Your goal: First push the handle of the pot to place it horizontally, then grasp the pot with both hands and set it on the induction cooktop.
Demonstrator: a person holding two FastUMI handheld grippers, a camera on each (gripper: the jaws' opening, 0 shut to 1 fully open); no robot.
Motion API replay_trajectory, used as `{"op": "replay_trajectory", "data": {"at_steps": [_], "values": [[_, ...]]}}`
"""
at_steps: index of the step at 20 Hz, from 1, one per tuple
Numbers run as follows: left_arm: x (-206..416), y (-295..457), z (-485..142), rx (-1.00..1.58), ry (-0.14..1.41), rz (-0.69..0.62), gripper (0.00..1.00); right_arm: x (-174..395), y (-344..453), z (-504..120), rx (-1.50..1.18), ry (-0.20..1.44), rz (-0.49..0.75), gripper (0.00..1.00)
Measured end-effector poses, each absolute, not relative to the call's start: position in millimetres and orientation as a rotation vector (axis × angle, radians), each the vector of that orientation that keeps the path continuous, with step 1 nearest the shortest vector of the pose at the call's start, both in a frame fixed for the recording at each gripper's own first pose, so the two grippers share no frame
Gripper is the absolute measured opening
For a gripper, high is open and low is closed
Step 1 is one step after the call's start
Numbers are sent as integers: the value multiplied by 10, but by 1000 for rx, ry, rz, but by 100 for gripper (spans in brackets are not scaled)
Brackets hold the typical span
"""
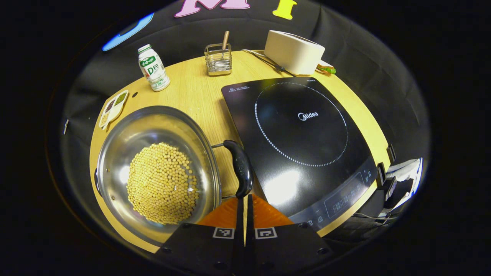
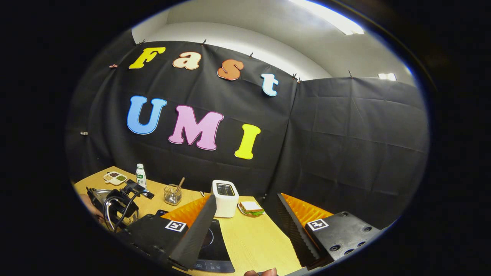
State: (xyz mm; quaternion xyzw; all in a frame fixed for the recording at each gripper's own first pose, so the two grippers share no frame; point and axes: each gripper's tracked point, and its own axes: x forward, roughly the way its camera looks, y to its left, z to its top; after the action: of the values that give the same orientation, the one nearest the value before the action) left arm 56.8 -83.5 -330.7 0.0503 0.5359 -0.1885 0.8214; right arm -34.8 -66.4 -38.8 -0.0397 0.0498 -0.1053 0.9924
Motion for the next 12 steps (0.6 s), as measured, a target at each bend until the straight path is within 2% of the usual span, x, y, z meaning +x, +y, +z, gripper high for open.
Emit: {"op": "replay_trajectory", "data": {"at_steps": [6,12], "values": [[825,-895,-3291,101,1112,-378,5,-355,-668,-433,-95,112,-209,98],[605,-818,-3094,68,1015,-364,5,-264,-603,-498,-91,132,-192,98]]}}
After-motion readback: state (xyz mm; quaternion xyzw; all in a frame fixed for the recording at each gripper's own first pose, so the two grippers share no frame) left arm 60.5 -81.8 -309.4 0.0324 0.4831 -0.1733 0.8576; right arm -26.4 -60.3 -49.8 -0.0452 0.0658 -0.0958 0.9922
